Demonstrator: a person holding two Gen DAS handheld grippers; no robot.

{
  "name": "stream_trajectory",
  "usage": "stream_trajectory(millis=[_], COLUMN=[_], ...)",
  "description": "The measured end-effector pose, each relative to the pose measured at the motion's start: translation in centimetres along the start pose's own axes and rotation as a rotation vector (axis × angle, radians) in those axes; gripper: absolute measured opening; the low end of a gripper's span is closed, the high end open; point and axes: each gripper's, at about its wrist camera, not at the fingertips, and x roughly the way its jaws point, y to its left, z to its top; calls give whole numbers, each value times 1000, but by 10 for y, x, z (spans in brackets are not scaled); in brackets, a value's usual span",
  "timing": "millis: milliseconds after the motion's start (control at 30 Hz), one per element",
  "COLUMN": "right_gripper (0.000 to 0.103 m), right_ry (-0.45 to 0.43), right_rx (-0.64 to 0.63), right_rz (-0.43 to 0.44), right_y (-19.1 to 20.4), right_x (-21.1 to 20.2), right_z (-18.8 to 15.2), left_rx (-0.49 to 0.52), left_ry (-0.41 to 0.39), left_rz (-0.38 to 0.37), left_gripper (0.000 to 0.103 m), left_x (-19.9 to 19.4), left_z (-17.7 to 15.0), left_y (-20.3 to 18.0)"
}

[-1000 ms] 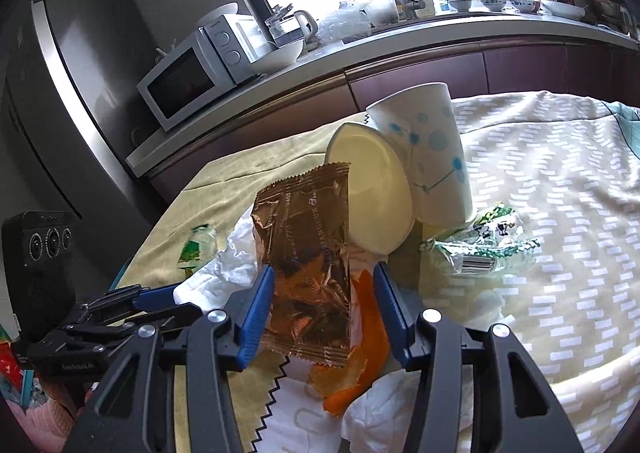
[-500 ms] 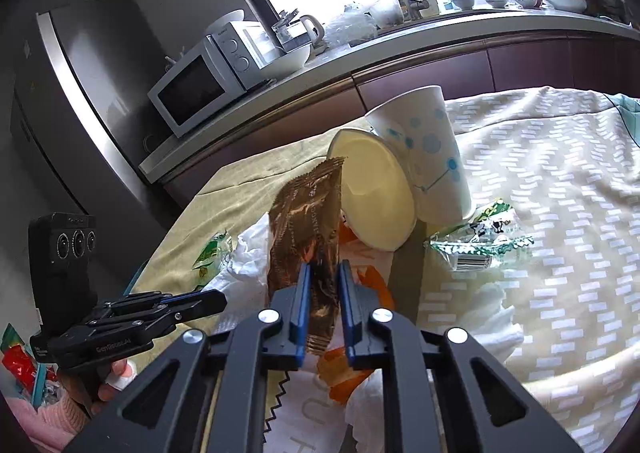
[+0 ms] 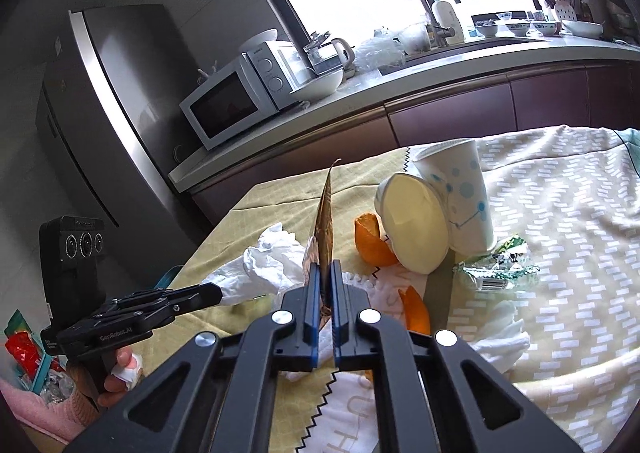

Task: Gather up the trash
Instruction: 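Carry the tissue and wrapper to the blue bin and release both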

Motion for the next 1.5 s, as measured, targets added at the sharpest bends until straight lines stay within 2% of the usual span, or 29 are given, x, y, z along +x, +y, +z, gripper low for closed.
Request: stream_trajectory(millis=[300, 633, 1033, 1500], right_gripper=[4, 4, 4, 4], right_ry=[-13, 10, 62, 158], right_rx=[-28, -51, -100, -171], right_rz=[51, 126, 233, 367], right_y=[22, 50, 94, 161], right_x=[0, 14, 45, 102], right_z=[6, 6, 2, 1], left_rx=[-2, 5, -30, -123], left_ry=[-57, -125, -176, -224], left_rz=[-12, 25, 123, 261], left_gripper=[3, 3, 3, 3], left_x=[-33, -77, -125, -179], left_z=[-2, -5, -19, -45], left_y=[5, 13, 41, 87])
